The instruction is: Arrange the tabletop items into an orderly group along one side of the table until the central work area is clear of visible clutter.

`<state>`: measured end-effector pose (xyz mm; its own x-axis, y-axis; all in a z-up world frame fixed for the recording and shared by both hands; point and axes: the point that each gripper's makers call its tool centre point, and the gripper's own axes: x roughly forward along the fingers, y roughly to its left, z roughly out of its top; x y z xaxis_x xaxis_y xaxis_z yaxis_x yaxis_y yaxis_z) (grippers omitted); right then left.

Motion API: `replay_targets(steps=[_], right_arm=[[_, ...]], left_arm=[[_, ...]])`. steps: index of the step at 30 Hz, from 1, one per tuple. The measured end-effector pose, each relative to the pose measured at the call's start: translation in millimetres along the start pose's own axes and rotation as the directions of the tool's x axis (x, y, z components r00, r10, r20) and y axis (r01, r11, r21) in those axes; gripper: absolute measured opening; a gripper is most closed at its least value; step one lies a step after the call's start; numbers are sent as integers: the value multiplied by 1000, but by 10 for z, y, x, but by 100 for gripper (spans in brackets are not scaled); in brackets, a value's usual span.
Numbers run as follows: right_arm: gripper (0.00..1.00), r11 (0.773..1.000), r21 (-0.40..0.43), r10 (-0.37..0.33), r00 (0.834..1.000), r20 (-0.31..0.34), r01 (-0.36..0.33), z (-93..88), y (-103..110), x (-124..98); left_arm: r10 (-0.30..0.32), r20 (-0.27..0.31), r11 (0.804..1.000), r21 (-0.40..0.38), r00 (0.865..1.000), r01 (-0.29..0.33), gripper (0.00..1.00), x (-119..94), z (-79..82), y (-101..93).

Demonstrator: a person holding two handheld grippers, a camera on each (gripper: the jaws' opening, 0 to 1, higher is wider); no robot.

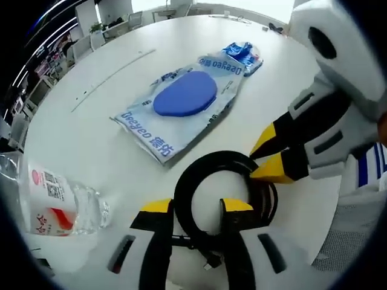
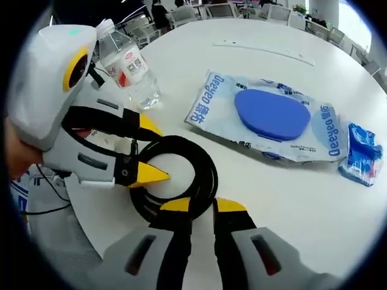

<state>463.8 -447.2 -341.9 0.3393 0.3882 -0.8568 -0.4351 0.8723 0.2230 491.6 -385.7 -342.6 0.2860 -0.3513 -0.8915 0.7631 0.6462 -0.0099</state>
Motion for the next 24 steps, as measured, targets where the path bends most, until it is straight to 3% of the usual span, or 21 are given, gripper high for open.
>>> replay_targets(steps=[6, 9, 12, 24], right_arm=[[6, 1000, 23, -15, 1000, 10, 15, 6, -23, 0], [3, 999, 47, -24, 999, 24, 22, 6, -68, -20], [2, 995, 97, -5, 999, 41, 1, 3, -62, -16], [1, 991, 134, 18, 998, 62, -27, 29, -55, -76]], left_arm=[[15, 5, 1000, 11, 1000, -15, 18, 4, 11, 20], [38, 5, 999, 16, 999, -38, 6, -7, -36, 45], [30, 21, 1000, -2, 999, -30, 6, 4, -17, 27], [17, 26, 998, -57, 1000, -15, 5, -50, -30, 5]])
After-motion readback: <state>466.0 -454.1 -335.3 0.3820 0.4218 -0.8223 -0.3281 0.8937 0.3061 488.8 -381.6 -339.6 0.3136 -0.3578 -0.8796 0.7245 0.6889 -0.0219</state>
